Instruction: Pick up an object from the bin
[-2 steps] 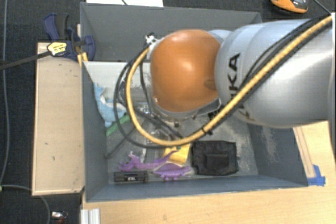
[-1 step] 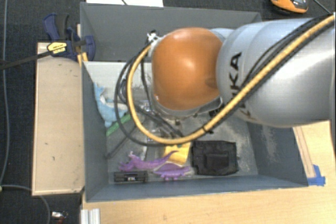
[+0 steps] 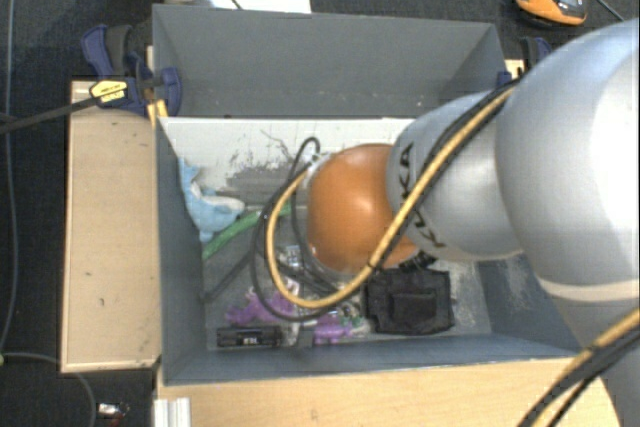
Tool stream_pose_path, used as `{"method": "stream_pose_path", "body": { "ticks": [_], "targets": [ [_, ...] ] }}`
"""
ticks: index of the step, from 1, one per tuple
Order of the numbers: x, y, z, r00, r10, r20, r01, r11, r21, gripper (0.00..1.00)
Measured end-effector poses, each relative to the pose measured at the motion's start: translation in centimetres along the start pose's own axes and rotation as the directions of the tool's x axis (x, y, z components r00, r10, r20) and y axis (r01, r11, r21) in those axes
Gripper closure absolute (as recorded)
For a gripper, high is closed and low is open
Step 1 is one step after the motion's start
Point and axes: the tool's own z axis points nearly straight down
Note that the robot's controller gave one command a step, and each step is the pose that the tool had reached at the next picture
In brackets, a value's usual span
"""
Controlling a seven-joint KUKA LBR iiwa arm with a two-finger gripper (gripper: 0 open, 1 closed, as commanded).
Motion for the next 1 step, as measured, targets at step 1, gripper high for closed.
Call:
{"method": "stream_pose_path", "body": {
  "ticks": [1],
  "targets": [
    [0.16, 0.98, -6.66, 0.995, -0.097, 0.01, 0.097, 0.995, -0.002, 0.0]
  ]
}}
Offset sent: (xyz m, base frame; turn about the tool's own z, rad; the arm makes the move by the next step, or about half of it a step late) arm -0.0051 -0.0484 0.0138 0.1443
